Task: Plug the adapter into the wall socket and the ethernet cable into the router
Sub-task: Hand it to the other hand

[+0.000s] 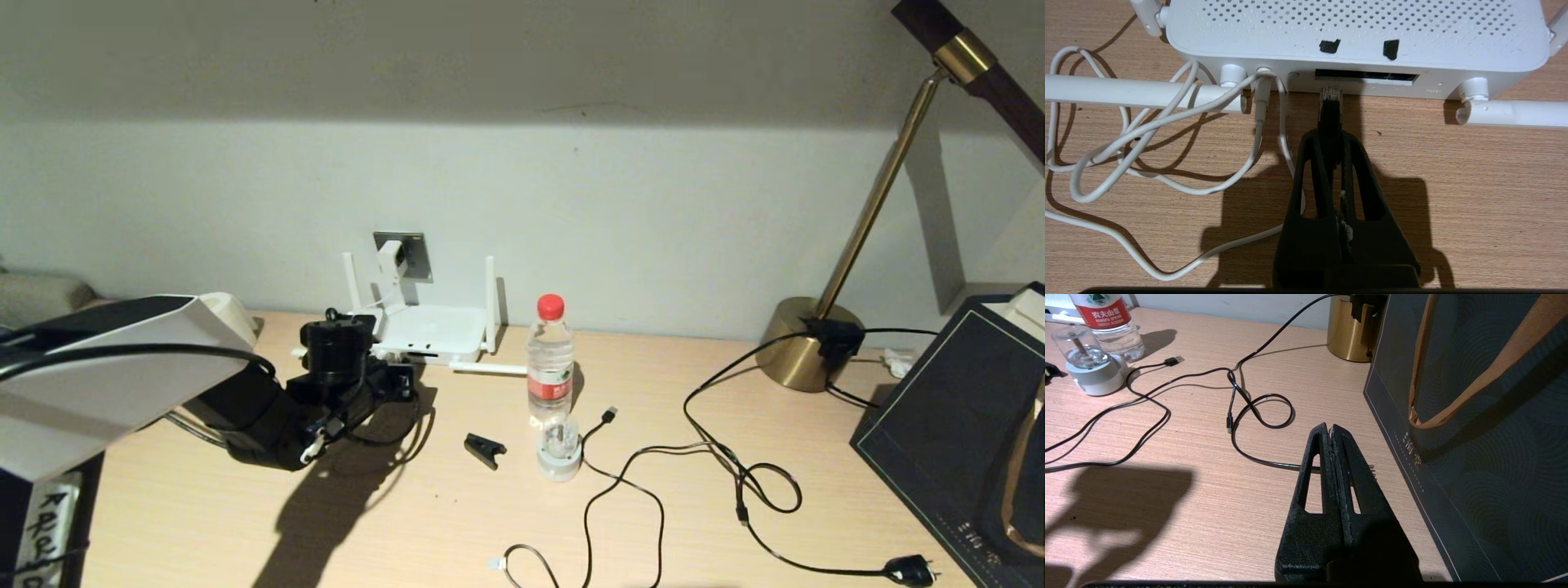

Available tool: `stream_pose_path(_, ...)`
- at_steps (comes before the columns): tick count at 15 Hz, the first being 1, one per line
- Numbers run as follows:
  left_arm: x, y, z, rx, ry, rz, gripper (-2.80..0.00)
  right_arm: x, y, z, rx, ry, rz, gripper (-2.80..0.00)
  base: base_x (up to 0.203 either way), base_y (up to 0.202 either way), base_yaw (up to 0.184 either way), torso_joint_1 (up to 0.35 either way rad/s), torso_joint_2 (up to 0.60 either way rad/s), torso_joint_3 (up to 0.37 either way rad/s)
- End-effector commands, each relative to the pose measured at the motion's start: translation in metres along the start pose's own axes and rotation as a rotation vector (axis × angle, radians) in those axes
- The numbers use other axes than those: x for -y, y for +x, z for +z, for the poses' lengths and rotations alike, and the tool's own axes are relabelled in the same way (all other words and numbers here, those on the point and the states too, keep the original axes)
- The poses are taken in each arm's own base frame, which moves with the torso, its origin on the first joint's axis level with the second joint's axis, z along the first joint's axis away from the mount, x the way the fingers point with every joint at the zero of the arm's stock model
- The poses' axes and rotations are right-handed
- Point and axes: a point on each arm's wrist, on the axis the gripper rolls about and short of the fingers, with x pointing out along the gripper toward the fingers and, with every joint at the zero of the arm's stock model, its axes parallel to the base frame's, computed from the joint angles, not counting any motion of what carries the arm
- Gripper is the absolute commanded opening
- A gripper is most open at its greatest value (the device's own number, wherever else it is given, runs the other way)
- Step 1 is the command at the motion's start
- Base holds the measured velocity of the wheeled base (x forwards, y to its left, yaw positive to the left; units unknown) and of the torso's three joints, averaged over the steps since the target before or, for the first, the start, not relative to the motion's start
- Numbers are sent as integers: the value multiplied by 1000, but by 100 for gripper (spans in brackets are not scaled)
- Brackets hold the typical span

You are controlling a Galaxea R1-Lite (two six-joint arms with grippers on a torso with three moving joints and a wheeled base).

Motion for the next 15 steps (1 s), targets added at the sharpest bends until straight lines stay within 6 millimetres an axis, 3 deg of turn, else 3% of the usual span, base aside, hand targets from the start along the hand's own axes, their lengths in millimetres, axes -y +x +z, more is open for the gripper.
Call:
stream_pose_path(1, 0, 4, -3, -2, 0, 1, -280, 0, 0, 0, -2, 0, 1, -280, 0, 0, 0, 0, 0, 0)
stream_pose_path(6, 2, 16, -3, 10, -1, 1, -280, 0, 0, 0, -2, 0, 1, -280, 0, 0, 0, 0, 0, 0)
stream_pose_path(15, 2, 19, -4, 14, -1, 1, -280, 0, 0, 0, -2, 0, 2, -280, 0, 0, 0, 0, 0, 0)
